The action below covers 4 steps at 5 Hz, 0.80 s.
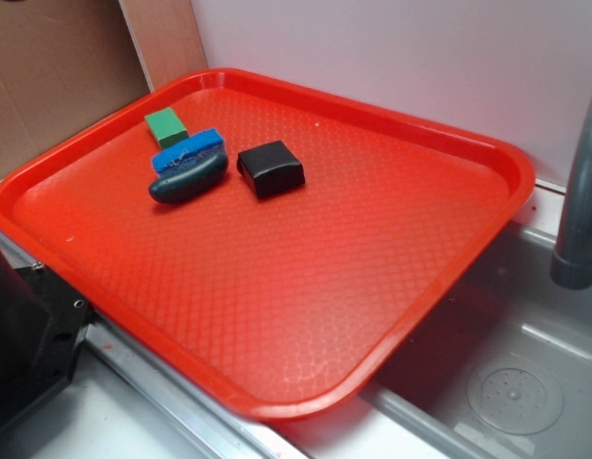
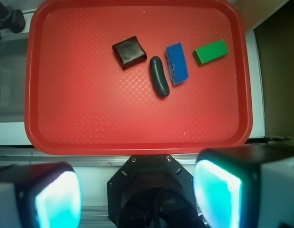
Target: Grab the green block.
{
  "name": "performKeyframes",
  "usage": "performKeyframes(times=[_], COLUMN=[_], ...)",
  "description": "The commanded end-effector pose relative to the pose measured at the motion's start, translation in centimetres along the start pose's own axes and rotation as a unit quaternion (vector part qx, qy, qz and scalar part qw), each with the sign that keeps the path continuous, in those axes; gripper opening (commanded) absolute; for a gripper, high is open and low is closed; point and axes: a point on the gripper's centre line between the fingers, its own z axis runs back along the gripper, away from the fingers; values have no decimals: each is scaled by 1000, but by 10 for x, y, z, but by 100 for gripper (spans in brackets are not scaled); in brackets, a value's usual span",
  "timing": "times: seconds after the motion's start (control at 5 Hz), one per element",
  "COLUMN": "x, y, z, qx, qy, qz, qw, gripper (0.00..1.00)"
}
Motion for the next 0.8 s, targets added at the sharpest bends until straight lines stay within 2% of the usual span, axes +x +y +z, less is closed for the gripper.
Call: performKeyframes(times=[0.0,0.2,0.4,0.6], x=[0,5,19,36], y=[0,3,16,41], z=[0,-2,-8,-23], qx=[0,-10,9,18], qy=[0,-4,-24,-38], qz=[0,35,142,263], qw=[1000,999,990,964], gripper=[100,100,100,100])
